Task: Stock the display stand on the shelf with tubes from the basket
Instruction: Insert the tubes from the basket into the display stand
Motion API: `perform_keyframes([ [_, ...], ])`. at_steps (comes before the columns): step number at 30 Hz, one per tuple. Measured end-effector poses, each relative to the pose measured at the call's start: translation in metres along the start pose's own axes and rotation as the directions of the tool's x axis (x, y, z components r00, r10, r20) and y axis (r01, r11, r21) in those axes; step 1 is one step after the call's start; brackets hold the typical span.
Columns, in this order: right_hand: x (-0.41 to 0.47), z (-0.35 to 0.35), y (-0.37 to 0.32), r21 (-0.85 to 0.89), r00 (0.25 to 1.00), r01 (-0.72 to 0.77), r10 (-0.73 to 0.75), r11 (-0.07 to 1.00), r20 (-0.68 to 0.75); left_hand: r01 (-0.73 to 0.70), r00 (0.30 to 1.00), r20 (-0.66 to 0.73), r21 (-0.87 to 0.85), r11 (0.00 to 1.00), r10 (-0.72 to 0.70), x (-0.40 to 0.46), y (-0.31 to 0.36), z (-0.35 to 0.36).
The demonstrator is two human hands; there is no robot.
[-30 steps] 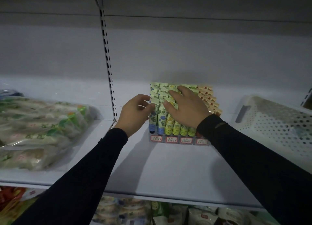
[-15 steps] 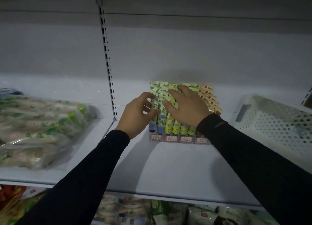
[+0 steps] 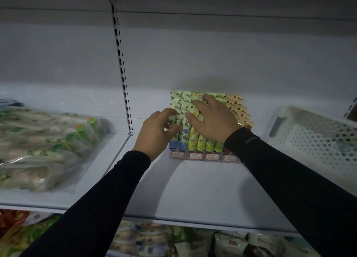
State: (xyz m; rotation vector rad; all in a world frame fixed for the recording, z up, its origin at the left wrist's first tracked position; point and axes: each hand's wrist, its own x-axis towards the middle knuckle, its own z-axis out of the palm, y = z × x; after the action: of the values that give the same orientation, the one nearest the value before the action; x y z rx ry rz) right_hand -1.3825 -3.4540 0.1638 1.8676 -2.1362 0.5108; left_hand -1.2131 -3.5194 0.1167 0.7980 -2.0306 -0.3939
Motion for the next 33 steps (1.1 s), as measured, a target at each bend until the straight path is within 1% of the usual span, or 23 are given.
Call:
perform_keyframes([
  [6, -0.0002, -0.0009, 0.0002, 0.014, 1.0, -0.006, 0.006, 1.0, 0.001, -0.035, 0.996, -0.077, 0.075, 0.997, 0.041, -0.0058, 0.0026, 0.0059],
  [9, 0.001, -0.0008, 0.0009, 0.018, 1.0, -0.006, 0.006, 1.0, 0.006, -0.027, 0.996, -0.079, 0.074, 0.997, 0.032, -0.0072, 0.004, 0.0078],
  [19, 0.0006, -0.0021, 0.001, 0.015, 1.0, -0.004, 0.003, 1.0, 0.015, 0.095, 0.993, -0.07, 0.001, 0.996, -0.094, -0.0071, 0.0062, 0.0033],
  [23, 0.0004, -0.0014, 0.001, 0.009, 1.0, -0.006, 0.006, 1.0, 0.014, 0.054, 0.997, -0.066, 0.065, 0.996, -0.05, -0.0067, 0.0057, 0.0044],
  [33, -0.0002, -0.0017, -0.0001, 0.01, 1.0, -0.006, 0.006, 1.0, 0.018, 0.038, 0.998, -0.059, 0.093, 0.995, -0.033, -0.0085, 0.0026, 0.0096],
])
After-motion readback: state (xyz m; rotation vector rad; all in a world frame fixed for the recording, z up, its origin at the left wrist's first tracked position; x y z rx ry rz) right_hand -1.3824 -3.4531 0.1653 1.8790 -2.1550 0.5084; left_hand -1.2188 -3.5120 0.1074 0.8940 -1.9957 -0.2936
